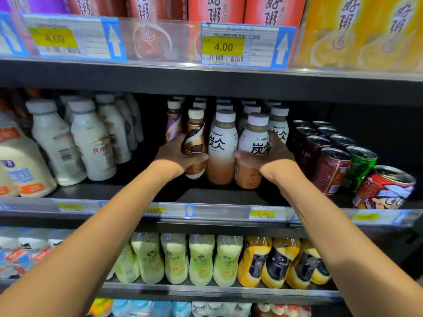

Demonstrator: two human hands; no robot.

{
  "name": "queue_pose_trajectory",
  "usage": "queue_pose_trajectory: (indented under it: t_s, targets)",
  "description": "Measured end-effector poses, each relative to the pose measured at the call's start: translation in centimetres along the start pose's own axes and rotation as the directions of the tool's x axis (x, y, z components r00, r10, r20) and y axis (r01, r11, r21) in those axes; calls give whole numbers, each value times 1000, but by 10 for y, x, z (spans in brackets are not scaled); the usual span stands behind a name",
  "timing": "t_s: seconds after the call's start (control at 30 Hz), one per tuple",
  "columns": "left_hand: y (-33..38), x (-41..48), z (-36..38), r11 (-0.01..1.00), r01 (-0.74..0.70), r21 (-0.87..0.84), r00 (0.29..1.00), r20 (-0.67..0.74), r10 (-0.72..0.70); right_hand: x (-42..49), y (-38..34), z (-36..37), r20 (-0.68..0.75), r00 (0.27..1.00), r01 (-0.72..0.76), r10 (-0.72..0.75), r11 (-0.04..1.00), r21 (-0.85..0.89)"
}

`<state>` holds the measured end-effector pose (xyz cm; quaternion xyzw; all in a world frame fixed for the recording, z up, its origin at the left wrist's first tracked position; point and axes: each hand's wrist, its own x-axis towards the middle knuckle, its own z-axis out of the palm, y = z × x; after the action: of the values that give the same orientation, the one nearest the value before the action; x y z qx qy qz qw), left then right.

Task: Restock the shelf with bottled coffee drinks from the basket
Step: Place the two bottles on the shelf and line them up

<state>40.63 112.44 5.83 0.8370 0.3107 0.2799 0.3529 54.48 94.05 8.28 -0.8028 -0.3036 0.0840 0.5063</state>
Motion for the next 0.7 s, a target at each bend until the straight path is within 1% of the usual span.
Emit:
queue_pose_trajectory:
  t_s: [0.07,0.13,0.2,0.33,0.37,0.43,0.5,0.57,0.63,0.7]
  targets:
    - [-1,2,0,999,23,27,999,-45,-22,-1,-2,1,-18,1000,1,-2,999,-35]
    - [0,3,1,996,81,28,994,-78,-78,-1,-3,2,-36,999,-9,6,996,-86]
    - [1,4,1,992,121,28,989,-88,-118,-1,-2,2,-43,999,-27,22,991,-131]
    - [4,-1,2,992,128,-19,987,-97,-129,4,4,4,-7,996,-88,88,987,-136]
    - [5,-2,2,991,130,-23,986,-103,-132,4,3,4,-13,997,-79,78,986,-149]
    - [7,-4,2,991,134,-25,985,-105,-136,4,1,6,-50,998,-36,30,992,-119]
    - [7,-4,2,989,144,-29,984,-103,-146,2,-3,6,-44,998,-48,43,992,-114]
    - [6,-4,2,987,155,-43,983,-93,-159,1,-1,5,-11,996,-88,87,981,-172]
    - [6,-4,2,987,155,-48,983,-89,-159,1,-2,4,-39,997,-69,62,974,-215]
    - [7,-4,3,988,150,-40,984,-93,-153,-2,-7,4,-51,998,-56,47,979,-196]
